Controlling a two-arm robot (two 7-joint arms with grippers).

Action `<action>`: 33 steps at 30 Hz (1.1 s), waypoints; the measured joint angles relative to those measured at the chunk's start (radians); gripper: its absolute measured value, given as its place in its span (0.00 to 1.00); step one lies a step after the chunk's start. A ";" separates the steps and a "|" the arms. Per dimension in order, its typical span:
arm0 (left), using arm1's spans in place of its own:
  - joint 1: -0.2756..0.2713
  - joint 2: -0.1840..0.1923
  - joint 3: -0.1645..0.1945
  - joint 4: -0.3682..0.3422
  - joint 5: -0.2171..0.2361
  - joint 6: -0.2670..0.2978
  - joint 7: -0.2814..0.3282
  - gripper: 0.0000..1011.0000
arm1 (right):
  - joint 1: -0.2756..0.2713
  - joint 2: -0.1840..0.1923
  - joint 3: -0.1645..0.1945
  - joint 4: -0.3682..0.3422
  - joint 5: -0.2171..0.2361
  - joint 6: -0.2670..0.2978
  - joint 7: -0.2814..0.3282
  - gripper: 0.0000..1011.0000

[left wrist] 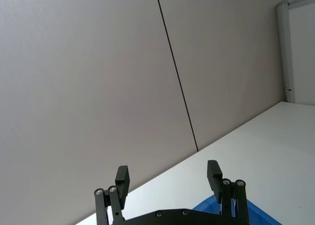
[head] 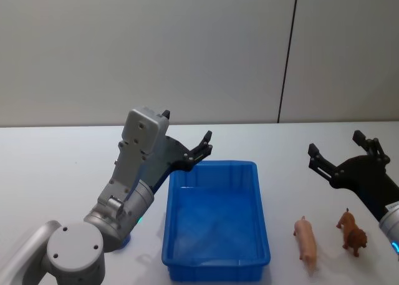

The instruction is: Pick up the two dolls from the table and place them into the box.

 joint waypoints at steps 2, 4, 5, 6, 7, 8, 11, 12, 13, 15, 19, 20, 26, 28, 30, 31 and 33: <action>0.000 0.000 0.000 0.000 0.000 0.000 0.000 0.99 | 0.000 0.000 0.000 0.000 0.000 0.000 0.000 0.99; 0.000 0.000 0.000 0.000 0.000 0.000 0.000 0.99 | 0.000 0.000 0.000 0.000 0.000 0.000 0.000 0.99; 0.000 0.000 0.000 0.000 0.000 0.000 0.000 0.99 | 0.000 0.000 0.000 0.000 0.000 0.000 0.000 0.99; 0.000 0.000 0.000 0.000 0.000 0.000 0.000 0.99 | 0.000 0.000 0.000 0.000 0.000 0.000 0.000 0.99; 0.000 0.000 0.000 0.000 0.000 0.000 0.000 0.99 | 0.000 0.000 0.000 0.000 0.000 0.000 0.000 0.99; 0.000 0.000 0.000 0.000 0.000 0.000 0.000 0.99 | 0.000 0.000 0.000 0.000 0.000 0.000 0.000 0.99; 0.000 0.000 0.000 0.000 0.000 0.000 0.000 0.99 | 0.000 0.000 0.000 0.000 0.000 0.000 0.000 0.99; 0.000 0.000 0.000 0.000 0.000 0.000 0.000 0.99 | 0.000 0.000 0.000 0.000 0.000 0.000 0.000 0.99; 0.000 0.000 0.000 0.000 0.000 0.000 0.000 0.99 | 0.000 0.000 0.000 0.000 0.000 0.000 0.000 0.99; 0.000 0.000 0.000 0.000 0.000 0.000 0.000 0.99 | 0.000 0.000 0.000 0.000 0.000 0.000 0.000 0.99; 0.000 0.000 0.000 0.000 0.000 0.000 0.000 0.99 | 0.000 0.000 0.000 0.000 0.000 0.000 0.000 0.99; 0.000 0.000 0.000 0.000 0.000 0.000 0.000 0.99 | 0.000 0.000 0.000 0.000 0.000 0.000 0.000 0.99; 0.000 0.000 0.000 0.000 0.000 0.000 0.000 0.99 | 0.001 0.002 0.002 0.004 0.000 0.000 0.004 0.99; 0.000 0.000 0.000 0.000 0.000 0.000 0.000 0.99 | 0.002 0.005 0.004 0.009 0.000 0.000 0.011 0.99; 0.000 0.000 0.000 0.000 0.000 0.000 0.000 0.99 | 0.003 0.011 0.009 0.019 0.001 0.000 0.020 0.99; 0.000 0.000 0.000 0.000 0.000 0.000 0.000 0.99 | 0.003 0.013 0.011 0.022 0.002 0.000 0.025 0.99; 0.000 0.000 0.000 0.000 0.000 0.000 0.000 0.99 | 0.003 0.019 0.015 0.030 0.002 0.000 0.032 0.99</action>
